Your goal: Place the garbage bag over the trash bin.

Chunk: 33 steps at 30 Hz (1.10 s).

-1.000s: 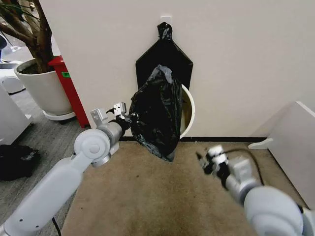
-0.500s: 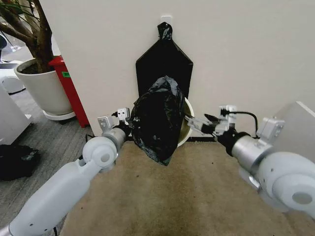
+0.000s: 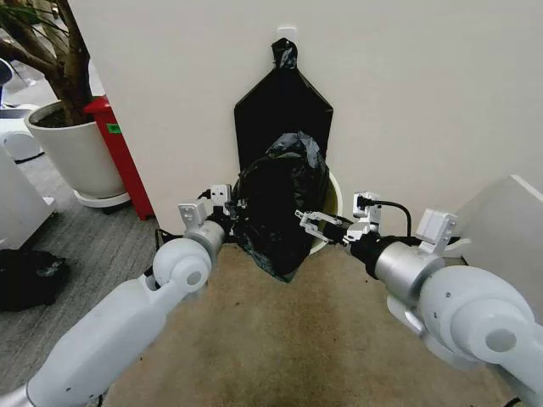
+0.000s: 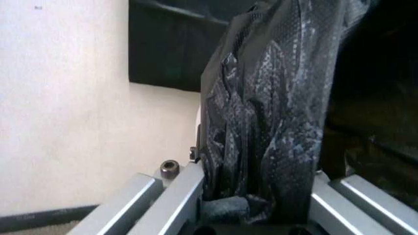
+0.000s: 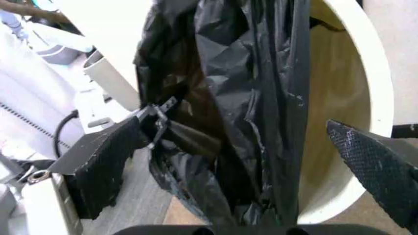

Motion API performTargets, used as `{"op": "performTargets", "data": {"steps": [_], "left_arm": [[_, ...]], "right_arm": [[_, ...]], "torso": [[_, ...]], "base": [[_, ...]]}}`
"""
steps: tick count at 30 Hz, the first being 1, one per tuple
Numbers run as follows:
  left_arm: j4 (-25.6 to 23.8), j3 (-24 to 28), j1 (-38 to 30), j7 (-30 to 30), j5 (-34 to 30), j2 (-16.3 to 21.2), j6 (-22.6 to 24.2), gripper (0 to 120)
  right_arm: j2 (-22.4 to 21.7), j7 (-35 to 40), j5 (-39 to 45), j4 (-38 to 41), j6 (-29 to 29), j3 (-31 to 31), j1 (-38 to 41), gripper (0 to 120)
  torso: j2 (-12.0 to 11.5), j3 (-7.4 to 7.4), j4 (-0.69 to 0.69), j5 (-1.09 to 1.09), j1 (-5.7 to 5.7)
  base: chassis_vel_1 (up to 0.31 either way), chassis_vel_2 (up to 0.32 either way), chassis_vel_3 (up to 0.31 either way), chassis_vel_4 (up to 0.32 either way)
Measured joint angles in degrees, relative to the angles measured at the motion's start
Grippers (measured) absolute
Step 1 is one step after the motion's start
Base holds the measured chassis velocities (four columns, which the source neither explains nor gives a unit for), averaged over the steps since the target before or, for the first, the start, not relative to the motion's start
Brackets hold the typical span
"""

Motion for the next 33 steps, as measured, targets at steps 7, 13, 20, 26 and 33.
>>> {"op": "performTargets", "data": {"steps": [7,13,20,26,33], "left_arm": [[-0.18,0.87,0.15,0.32,1.35,-0.02,-0.75,0],[-0.52,1.16,0.0,0.42,1.68,-0.07,-0.83,0],[-0.67,1.21,-0.07,0.63,1.8,-0.16,-0.83,0],[-0.4,1.28,-0.19,0.99,2.08,-0.29,-0.79,0],[0.01,1.51,-0.18,1.38,2.47,-0.62,-0.65,0]], "right_arm": [[2.46,1.85,-2.31,-2.46,-0.1,-2.55,1.61,98],[4.03,4.18,-2.77,-4.26,0.03,-4.3,3.41,90],[4.31,5.23,-2.5,-4.98,0.11,-4.96,4.18,68],[4.27,5.24,-2.26,-4.97,0.48,-4.8,4.29,48],[3.9,5.05,-2.28,-4.93,0.61,-4.42,4.12,24]], "torso": [[0.0,0.0,0.0,0.0,0.0],[0.0,0.0,0.0,0.0,0.0],[0.0,0.0,0.0,0.0,0.0],[0.0,0.0,0.0,0.0,0.0],[0.0,0.0,0.0,0.0,0.0]], "base": [[0.0,0.0,0.0,0.0],[0.0,0.0,0.0,0.0],[0.0,0.0,0.0,0.0],[0.0,0.0,0.0,0.0],[0.0,0.0,0.0,0.0]]}}
